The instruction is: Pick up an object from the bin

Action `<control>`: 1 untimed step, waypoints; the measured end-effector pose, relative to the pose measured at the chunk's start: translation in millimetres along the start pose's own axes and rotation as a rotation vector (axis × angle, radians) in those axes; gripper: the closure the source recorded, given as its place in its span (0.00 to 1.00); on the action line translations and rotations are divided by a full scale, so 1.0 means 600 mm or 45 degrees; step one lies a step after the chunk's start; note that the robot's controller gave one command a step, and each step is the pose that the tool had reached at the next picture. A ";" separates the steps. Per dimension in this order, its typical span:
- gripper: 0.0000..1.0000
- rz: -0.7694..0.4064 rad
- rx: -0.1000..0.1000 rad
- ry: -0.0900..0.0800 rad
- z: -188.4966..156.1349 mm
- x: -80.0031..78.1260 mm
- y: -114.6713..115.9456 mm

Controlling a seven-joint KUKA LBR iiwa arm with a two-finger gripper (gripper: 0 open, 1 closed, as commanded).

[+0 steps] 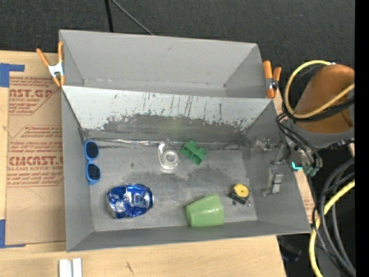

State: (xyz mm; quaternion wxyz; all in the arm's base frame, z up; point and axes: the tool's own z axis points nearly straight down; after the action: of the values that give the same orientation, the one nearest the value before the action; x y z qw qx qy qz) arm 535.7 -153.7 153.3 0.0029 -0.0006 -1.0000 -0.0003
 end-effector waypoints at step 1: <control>0.00 -0.089 -0.003 0.003 0.147 0.060 0.023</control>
Offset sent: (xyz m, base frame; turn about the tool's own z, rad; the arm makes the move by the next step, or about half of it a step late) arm -0.0338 0.0120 -0.0833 -0.0694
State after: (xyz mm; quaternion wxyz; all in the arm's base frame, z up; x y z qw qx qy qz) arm 499.0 -139.6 65.1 0.0042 0.0344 -0.9994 -0.0015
